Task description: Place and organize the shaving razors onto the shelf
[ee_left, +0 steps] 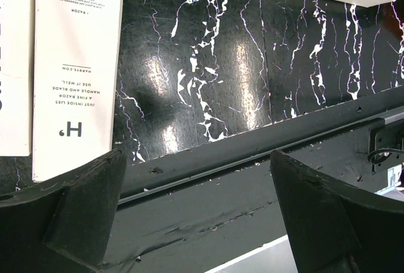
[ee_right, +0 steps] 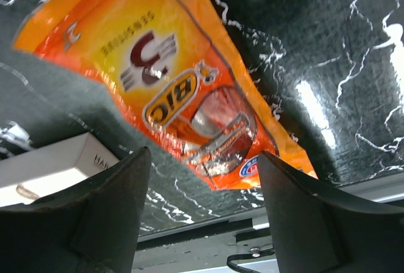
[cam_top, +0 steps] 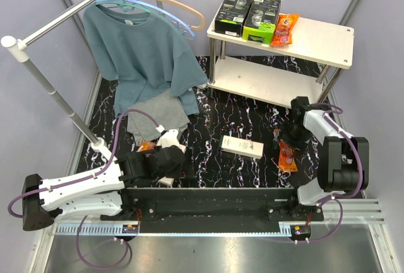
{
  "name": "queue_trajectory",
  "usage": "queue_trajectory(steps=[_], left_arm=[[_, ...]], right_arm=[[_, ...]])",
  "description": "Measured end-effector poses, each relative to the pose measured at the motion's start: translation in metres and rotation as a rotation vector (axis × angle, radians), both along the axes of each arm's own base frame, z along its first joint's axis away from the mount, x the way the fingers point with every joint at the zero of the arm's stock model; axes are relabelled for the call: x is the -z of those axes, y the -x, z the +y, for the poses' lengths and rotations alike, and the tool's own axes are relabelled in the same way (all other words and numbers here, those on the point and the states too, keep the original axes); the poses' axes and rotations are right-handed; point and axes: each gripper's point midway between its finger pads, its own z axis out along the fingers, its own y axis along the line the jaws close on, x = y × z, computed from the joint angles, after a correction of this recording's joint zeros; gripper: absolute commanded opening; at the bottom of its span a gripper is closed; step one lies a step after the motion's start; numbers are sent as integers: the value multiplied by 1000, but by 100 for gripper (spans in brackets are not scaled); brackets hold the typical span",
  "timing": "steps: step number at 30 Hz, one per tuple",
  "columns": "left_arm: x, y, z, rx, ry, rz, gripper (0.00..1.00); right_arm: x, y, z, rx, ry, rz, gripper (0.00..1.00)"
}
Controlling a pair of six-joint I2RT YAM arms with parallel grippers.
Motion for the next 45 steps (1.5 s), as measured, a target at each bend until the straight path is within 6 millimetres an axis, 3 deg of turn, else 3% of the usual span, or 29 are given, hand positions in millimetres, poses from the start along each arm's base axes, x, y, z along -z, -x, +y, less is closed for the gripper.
queue_trajectory(steps=[7, 10, 11, 15, 35, 45], left_arm=[[0, 0, 0, -1, 0, 0, 99], [1, 0, 0, 0, -1, 0, 99], [2, 0, 0, 0, -2, 1, 99], [2, 0, 1, 0, -3, 2, 99], [4, 1, 1, -2, -5, 4, 99], [4, 1, 1, -1, -5, 4, 99]], right_arm=[[8, -3, -5, -14, 25, 18, 57], [9, -4, -7, -19, 34, 13, 41], [9, -4, -7, -21, 35, 12, 26], [10, -6, -7, -24, 37, 10, 1], [-2, -13, -1, -42, 17, -54, 0], [-40, -25, 42, -157, -85, -211, 0]])
